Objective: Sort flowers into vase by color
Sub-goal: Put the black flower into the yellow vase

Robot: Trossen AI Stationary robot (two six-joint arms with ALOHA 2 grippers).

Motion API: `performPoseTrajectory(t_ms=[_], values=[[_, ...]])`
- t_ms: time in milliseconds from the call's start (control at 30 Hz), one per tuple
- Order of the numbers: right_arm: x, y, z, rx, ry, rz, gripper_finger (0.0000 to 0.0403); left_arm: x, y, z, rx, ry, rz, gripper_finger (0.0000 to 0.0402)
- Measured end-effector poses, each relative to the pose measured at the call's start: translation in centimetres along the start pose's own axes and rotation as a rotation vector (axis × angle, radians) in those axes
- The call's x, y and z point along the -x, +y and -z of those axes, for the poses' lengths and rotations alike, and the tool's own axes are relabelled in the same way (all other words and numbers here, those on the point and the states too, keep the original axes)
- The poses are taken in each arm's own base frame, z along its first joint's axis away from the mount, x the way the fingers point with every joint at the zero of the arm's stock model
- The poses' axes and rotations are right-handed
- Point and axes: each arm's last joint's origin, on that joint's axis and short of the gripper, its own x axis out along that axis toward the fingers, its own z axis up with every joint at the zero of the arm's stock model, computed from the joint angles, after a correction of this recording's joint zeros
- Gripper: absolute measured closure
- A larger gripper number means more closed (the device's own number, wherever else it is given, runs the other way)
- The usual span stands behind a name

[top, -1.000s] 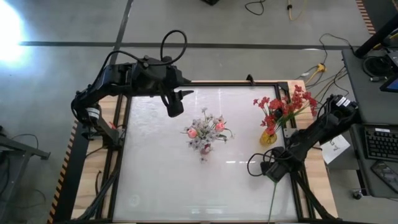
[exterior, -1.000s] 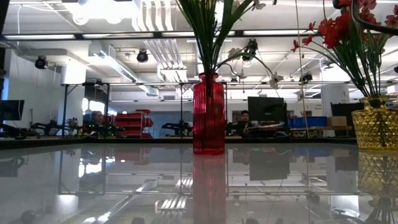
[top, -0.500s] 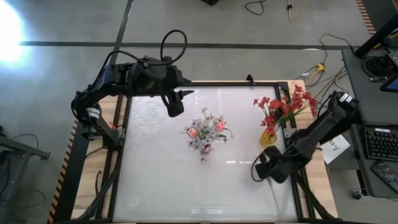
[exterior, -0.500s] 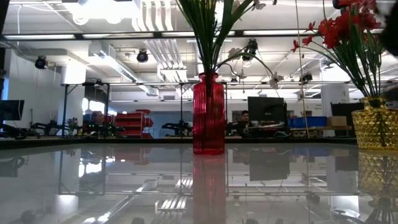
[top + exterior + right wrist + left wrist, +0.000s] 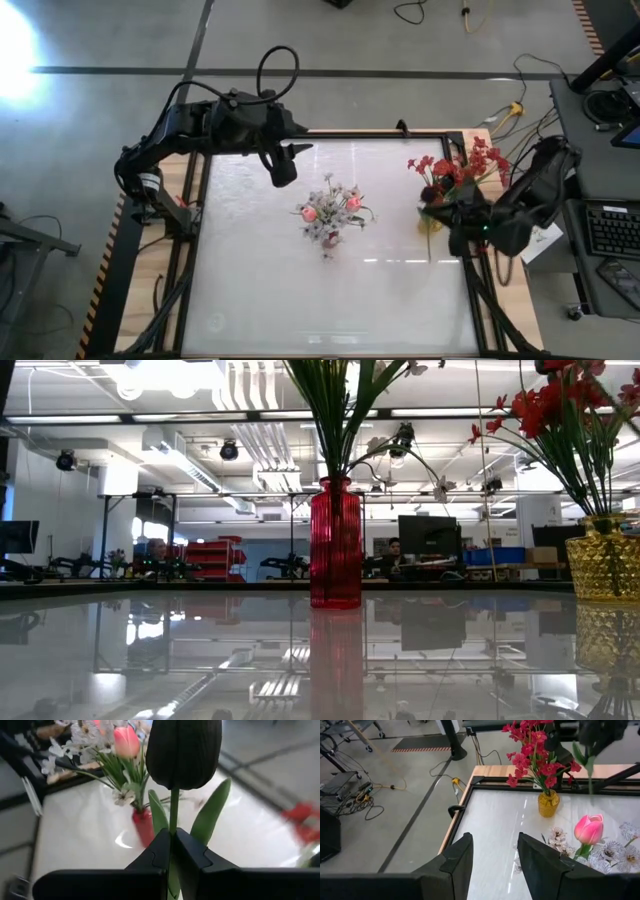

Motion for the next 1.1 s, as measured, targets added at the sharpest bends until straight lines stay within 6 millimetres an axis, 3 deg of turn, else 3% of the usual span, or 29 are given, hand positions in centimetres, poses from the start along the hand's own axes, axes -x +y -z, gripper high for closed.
performPoseTrajectory(t_ms=[167,367,633,1100], values=[[0.9,-0.7,-1.1,0.23,-0.03,0.013,0.039,0.0,0.1,0.0,0.013,0.003,-0.045,0.0261],[1.6,-1.8,-1.8,0.336,-0.145,0.141,0.039,0.0,0.2,0.0,0.055,0.001,-0.077,0.0261],[2.7,-5.0,-1.3,0.214,-0.174,0.166,0.039,0.0,0.2,0.0,0.11,-0.002,-0.078,0.0261],[0.7,-5.1,2.2,0.146,-0.139,0.192,0.039,0.0,0.2,0.0,0.126,-0.004,-0.079,0.0261]])
